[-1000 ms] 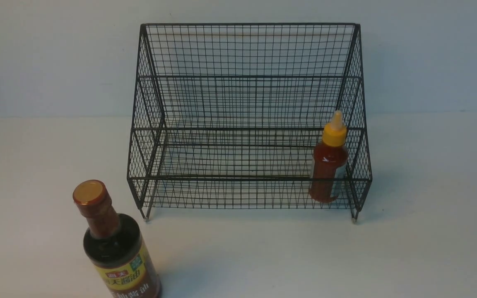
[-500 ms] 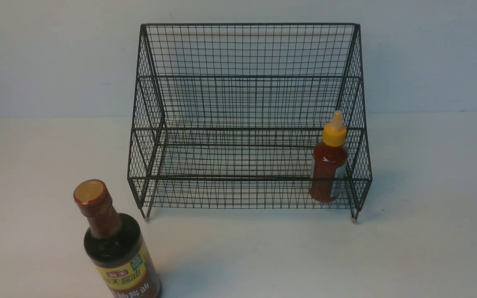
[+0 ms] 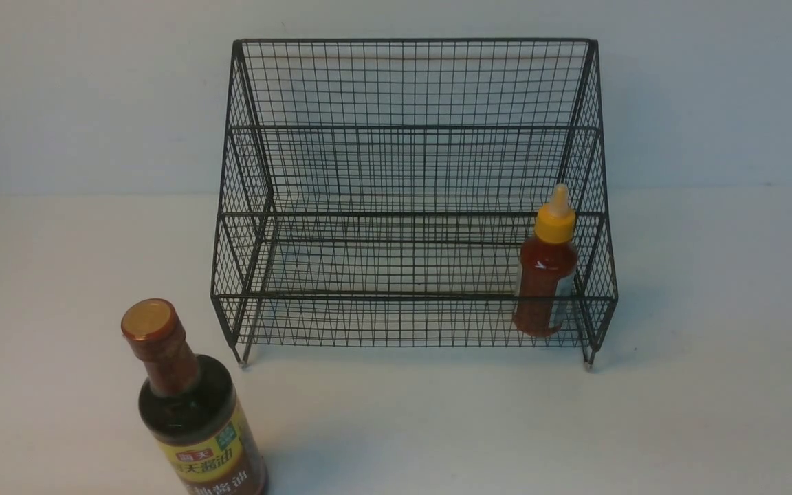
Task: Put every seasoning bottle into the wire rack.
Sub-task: Use the left arm to grab the condiment bottle closest to it
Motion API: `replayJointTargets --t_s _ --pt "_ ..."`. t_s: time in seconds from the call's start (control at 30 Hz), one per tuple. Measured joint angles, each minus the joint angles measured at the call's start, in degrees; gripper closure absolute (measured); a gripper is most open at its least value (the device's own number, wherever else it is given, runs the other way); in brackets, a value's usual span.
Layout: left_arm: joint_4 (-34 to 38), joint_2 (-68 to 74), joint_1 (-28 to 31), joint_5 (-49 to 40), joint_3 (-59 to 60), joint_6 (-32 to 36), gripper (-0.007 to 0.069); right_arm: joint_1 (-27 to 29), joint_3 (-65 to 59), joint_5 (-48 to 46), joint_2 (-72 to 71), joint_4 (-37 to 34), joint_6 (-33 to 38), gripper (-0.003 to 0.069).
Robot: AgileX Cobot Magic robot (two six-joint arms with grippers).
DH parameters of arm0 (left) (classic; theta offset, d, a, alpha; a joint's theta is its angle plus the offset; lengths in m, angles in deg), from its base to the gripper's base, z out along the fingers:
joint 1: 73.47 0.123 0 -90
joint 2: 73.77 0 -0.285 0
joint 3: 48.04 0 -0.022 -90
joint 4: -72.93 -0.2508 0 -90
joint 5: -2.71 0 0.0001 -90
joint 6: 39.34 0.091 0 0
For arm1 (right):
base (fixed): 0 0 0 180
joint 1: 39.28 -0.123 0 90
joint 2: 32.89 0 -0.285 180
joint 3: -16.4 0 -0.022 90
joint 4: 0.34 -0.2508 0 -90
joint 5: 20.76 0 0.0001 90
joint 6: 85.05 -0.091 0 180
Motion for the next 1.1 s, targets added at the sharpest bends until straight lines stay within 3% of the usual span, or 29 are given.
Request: replayJointTargets --t_s 0.3,0.4,0.6,1.1 --pt "0.0 0.0 0.0 0.0 0.0 0.0 0.0629 17.76 -10.68 -2.47 0.0 0.07 0.88 0.0674" --pt "0.0 0.0 0.0 0.0 0.0 0.0 0.0629 21.6 -11.55 -6.37 0.0 3.13 0.88 0.0674" --pt "0.0 0.0 0.0 0.0 0.0 0.0 0.0629 25.34 -11.38 -12.11 0.0 6.65 1.03 0.0674" --pt "0.0 0.0 0.0 0.0 0.0 0.0 0.0629 27.17 -11.38 -12.17 -1.19 6.85 1.05 0.0674"
